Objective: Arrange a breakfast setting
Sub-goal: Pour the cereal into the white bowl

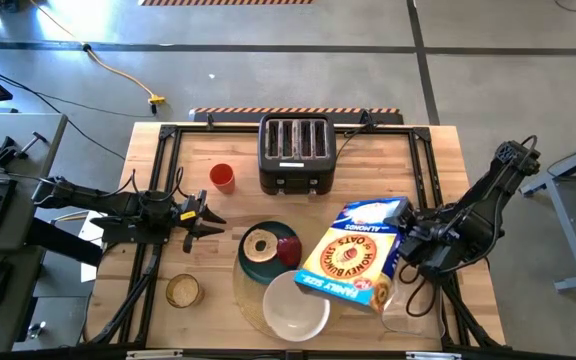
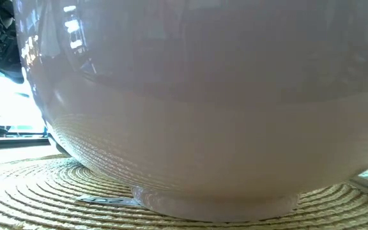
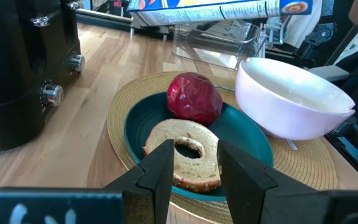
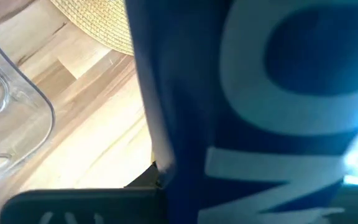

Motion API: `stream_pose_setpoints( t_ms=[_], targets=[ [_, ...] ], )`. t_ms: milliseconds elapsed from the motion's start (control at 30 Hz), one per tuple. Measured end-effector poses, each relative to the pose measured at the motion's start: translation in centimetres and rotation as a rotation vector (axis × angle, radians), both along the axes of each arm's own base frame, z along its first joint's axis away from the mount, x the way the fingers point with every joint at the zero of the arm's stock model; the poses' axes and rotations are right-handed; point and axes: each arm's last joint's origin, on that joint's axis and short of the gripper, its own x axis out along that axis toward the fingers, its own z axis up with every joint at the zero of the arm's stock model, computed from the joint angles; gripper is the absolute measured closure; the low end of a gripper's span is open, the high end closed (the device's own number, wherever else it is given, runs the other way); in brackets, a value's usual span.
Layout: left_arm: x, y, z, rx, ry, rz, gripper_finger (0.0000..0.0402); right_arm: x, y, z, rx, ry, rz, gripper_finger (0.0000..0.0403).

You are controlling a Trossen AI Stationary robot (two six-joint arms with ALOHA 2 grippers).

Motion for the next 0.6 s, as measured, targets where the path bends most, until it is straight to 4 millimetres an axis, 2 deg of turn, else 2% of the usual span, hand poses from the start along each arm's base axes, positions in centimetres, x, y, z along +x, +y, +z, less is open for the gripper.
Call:
stream_pose_setpoints(
  t_ms=[200,600],
  targets=[
    [0.0,0.0,0.0,0.000,0.000,0.000,0.0289,0.1,0.0,0.1,-0.027,0.005,0.026,0.0344],
    [0.0,0.0,0.0,0.000,0.000,0.000,0.0289,0.5,-0.2,2.2,-0.055,-0.018,0.076,0.0344]
  ],
)
